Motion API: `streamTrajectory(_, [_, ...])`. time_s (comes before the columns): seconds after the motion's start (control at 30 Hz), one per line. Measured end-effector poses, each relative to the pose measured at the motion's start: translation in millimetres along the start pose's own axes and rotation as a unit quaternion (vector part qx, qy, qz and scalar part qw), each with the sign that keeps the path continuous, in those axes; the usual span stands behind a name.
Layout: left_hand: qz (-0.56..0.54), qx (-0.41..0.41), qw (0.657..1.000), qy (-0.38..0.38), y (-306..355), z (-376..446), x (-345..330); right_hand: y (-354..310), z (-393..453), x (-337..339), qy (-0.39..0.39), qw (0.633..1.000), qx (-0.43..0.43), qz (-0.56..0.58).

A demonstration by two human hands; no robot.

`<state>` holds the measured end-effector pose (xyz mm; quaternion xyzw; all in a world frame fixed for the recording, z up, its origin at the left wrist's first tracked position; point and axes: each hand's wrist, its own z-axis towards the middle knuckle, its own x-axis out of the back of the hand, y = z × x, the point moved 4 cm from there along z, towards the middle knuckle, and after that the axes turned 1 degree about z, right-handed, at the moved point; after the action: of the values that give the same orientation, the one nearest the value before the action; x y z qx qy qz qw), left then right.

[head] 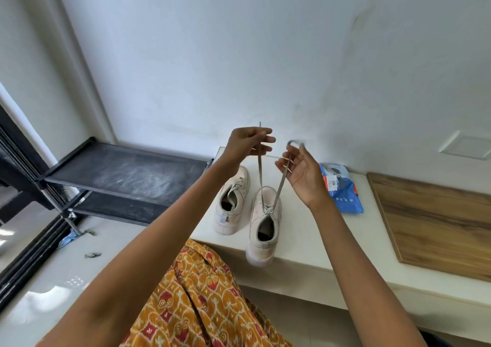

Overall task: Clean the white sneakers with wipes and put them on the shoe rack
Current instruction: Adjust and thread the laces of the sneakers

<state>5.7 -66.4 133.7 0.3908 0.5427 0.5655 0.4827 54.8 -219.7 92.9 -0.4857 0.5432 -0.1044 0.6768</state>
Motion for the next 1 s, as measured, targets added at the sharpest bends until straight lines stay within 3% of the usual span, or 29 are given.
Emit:
streamTrajectory(0.1, [0.022, -0.052, 0.998, -0.033, 17, 5, -11, -14, 6, -22, 0.017, 0.990, 0.022, -0.140])
streamTrajectory(0.2, [0.086, -0.091, 0.992, -0.034, 27, 9, -22, -15, 6, -42, -0.069, 0.904, -0.034, -0.420])
streamTrajectory(0.27, [0.135, -0.102, 0.985, -0.034, 29, 12, -27, -16, 1, -50, -0.122, 0.859, -0.054, -0.495])
streamTrajectory(0.4, [0.113, -0.038, 0.992, -0.047, 17, 15, -28, -27, -9, -50, -0.156, 0.860, -0.046, -0.483])
streamTrajectory(0.5, [0.011, 0.111, 0.981, -0.160, -7, 5, -28, -35, -10, -40, -0.174, 0.863, -0.039, -0.472])
streamTrajectory(0.57, [-0.019, 0.155, 0.965, -0.211, -22, -1, -27, -37, -12, -35, -0.186, 0.853, -0.045, -0.486])
streamTrajectory(0.67, [-0.005, 0.167, 0.975, -0.143, -32, 2, -23, -40, -14, -32, -0.213, 0.818, -0.052, -0.531])
streamTrajectory(0.77, [0.014, 0.160, 0.984, -0.080, -34, 8, -16, -45, -8, -28, -0.171, 0.750, 0.022, -0.638])
streamTrajectory(0.83, [-0.011, 0.172, 0.981, -0.086, -33, 8, -15, -44, -4, -27, -0.132, 0.711, 0.095, -0.685])
streamTrajectory(0.93, [-0.037, 0.191, 0.967, -0.162, -34, 2, -22, -37, -3, -26, -0.094, 0.693, 0.196, -0.687])
streamTrajectory(1.0, [-0.020, 0.170, 0.968, -0.185, -39, 0, -23, -34, -4, -24, -0.060, 0.702, 0.242, -0.668])
